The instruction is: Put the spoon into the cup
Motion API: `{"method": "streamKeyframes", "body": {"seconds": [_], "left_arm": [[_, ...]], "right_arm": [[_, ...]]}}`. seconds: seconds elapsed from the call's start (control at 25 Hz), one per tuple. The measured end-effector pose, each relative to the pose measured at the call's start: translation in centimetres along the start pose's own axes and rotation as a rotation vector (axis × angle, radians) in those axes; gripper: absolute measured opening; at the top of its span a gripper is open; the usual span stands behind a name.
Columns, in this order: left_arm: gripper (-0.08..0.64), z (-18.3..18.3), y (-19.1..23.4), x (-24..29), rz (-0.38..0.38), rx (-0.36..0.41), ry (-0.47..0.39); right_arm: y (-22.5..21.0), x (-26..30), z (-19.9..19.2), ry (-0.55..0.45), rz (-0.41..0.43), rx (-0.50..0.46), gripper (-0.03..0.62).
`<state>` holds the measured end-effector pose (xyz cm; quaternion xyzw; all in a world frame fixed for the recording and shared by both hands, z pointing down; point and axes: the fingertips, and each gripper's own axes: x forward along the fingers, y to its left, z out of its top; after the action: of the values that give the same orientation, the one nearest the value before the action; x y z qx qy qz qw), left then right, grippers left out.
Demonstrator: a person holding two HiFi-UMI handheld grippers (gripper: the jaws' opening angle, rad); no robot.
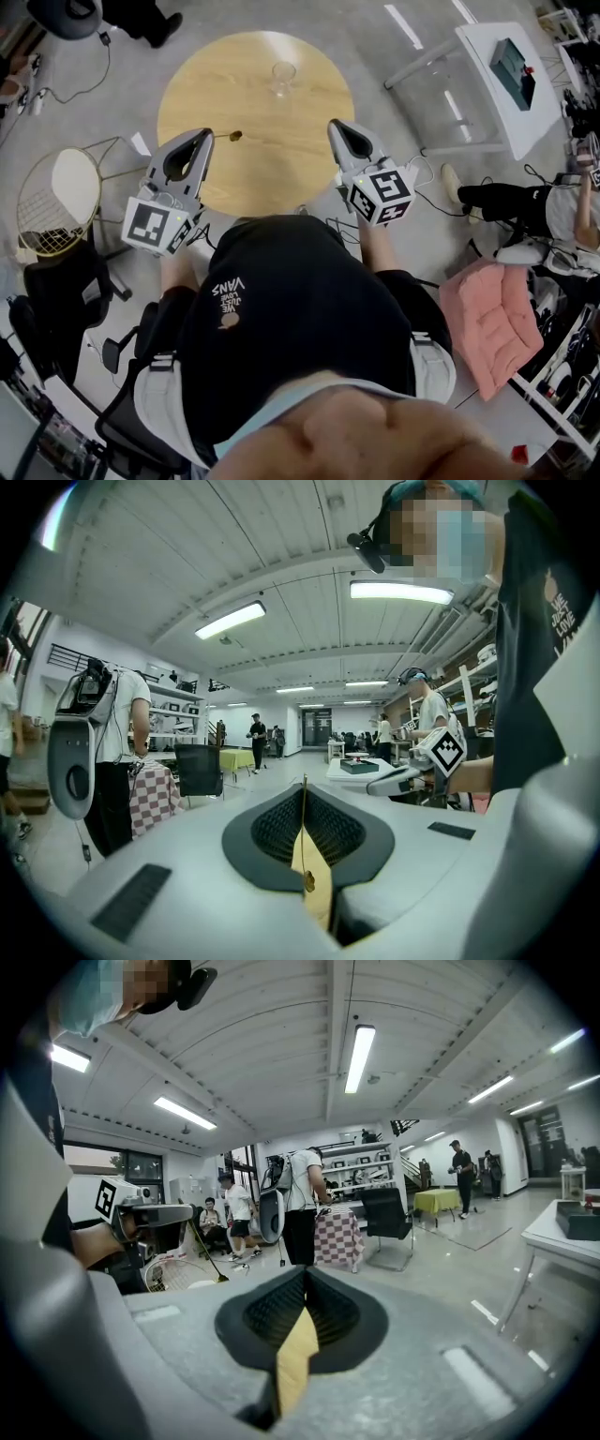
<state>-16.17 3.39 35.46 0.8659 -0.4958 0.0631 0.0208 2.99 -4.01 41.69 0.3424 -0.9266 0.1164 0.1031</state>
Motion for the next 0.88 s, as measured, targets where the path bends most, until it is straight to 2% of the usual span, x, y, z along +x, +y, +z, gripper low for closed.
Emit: {"method": "streamKeyframes", "body": {"seconds": [0.48,0.88], "left_arm": [[0.011,-0.5,4.1,-0.5,-0.138,0.018,0.007],[0.011,0.2,4.0,2.5,-0.173,0.03,-0.01]], "right_arm": [[2.4,2.2,-0.1,-0.019,-0.129,0.039,-0.002],[0.8,1.7,0.0,-0.009,-0.147,0.039,-0.002]]}}
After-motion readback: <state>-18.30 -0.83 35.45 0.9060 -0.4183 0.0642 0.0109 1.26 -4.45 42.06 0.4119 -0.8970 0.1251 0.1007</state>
